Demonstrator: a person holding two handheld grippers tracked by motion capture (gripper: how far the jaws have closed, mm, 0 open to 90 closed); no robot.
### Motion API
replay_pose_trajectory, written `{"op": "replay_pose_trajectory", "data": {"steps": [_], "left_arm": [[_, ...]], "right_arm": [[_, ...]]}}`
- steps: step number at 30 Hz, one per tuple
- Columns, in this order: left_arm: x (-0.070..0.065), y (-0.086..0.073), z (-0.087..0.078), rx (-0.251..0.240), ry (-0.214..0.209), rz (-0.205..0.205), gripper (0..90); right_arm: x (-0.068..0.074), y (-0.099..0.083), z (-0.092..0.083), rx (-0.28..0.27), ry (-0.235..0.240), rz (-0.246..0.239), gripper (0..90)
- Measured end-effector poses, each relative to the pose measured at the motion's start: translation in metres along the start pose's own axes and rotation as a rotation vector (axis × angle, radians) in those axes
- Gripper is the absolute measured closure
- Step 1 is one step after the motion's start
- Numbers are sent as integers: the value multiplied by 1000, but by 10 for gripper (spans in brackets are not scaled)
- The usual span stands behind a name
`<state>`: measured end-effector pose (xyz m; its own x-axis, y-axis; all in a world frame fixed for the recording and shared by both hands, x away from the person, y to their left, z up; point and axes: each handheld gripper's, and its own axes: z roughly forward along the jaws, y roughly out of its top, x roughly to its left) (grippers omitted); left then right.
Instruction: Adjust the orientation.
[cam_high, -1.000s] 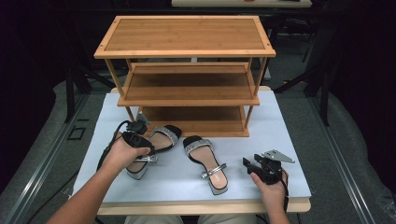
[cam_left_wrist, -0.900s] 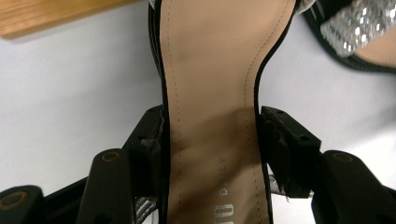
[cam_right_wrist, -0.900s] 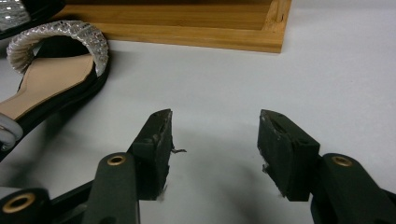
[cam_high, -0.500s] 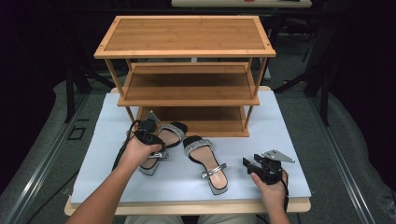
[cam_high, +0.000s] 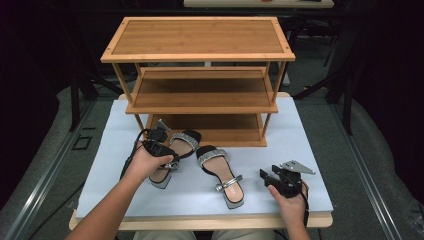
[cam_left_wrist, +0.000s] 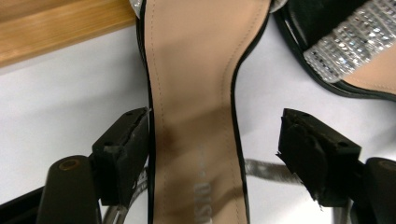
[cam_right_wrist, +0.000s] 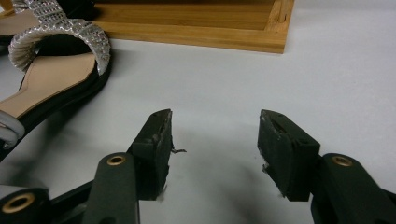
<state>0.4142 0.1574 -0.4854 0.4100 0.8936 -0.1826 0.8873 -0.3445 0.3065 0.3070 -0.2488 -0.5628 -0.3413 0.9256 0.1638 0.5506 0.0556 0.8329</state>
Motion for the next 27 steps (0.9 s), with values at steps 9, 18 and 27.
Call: {"op": "replay_pose_trajectory", "data": {"steps": [9, 18, 27], "left_arm": [[-2, -9, -50, -77, -43, 42, 280], [8, -44, -83, -134, -35, 149, 337], [47, -71, -75, -153, -38, 121, 338]], "right_arm": [[0, 0, 0, 0, -1, 0, 447], [0, 0, -1, 4, -1, 5, 446], [0, 0, -1, -2, -5, 15, 442]]}}
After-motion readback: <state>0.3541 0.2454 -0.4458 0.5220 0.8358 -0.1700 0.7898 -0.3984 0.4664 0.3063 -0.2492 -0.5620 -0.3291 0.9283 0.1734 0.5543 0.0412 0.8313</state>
